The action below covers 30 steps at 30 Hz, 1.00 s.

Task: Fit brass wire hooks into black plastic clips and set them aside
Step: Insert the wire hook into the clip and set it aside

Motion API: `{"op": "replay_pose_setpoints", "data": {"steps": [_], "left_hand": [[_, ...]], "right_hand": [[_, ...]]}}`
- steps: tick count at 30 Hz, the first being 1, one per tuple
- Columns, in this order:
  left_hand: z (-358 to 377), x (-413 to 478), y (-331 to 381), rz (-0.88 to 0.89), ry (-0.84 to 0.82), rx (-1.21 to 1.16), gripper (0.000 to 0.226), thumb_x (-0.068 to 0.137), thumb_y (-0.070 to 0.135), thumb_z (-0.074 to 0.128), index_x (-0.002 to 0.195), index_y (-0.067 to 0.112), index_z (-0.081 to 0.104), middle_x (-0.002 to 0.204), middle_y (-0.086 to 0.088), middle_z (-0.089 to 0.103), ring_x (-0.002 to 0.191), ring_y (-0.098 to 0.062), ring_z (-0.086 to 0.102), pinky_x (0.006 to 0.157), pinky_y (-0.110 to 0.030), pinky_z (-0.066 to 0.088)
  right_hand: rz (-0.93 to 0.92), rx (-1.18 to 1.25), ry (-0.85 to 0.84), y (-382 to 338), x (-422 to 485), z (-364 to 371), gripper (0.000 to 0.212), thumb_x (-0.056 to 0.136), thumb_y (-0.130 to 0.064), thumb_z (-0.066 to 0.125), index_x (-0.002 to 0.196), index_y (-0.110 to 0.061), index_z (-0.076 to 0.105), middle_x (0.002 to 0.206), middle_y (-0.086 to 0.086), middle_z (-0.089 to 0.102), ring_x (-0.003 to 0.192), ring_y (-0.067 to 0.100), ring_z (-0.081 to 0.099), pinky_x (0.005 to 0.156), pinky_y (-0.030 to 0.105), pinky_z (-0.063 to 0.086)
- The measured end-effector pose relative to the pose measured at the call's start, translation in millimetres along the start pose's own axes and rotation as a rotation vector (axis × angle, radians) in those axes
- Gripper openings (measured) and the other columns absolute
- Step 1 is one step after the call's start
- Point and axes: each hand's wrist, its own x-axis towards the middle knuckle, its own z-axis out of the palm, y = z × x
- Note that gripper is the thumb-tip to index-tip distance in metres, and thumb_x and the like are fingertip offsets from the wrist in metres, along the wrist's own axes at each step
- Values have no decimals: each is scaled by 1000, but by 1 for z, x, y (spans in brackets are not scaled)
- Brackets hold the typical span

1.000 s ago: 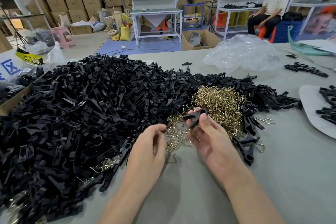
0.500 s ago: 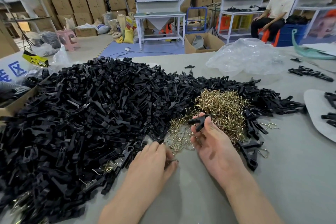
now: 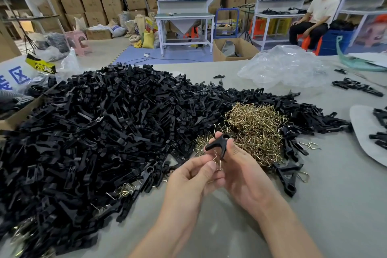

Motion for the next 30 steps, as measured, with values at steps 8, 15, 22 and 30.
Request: {"op": "replay_pose_setpoints", "data": {"steps": [8, 15, 22, 30], "left_hand": [[-1, 1, 8, 27, 1, -130, 32, 67, 3, 73, 96, 5, 60, 76, -16, 71, 60, -23, 70, 55, -27, 58], [-3, 1, 6, 24, -18, -117, 26, 67, 4, 76, 89, 8, 63, 80, -18, 71, 60, -23, 69, 55, -27, 58], [-6, 1, 10, -6, 6, -151, 28, 68, 4, 75, 90, 7, 57, 81, -17, 71, 61, -21, 69, 55, -25, 57], [-7, 0, 9, -62, 17, -209, 25, 71, 3, 73, 89, 10, 56, 81, -14, 71, 65, -19, 70, 58, -23, 58]], "right_hand": [[50, 29, -54, 6, 3, -1, 42, 98, -33, 54, 130, -9, 65, 116, 22, 59, 108, 39, 54, 112, 58, 34], [48, 115, -79, 5, 0, 4, 41, 100, -28, 51, 135, -8, 59, 106, 16, 65, 82, 23, 66, 75, 35, 58], [56, 117, -83, 7, 1, 8, 38, 94, -26, 55, 127, -10, 63, 103, 14, 67, 80, 21, 66, 64, 30, 58], [76, 145, -38, 10, 0, 12, 39, 94, -26, 54, 129, -9, 60, 96, 13, 68, 68, 18, 66, 58, 26, 58]]}}
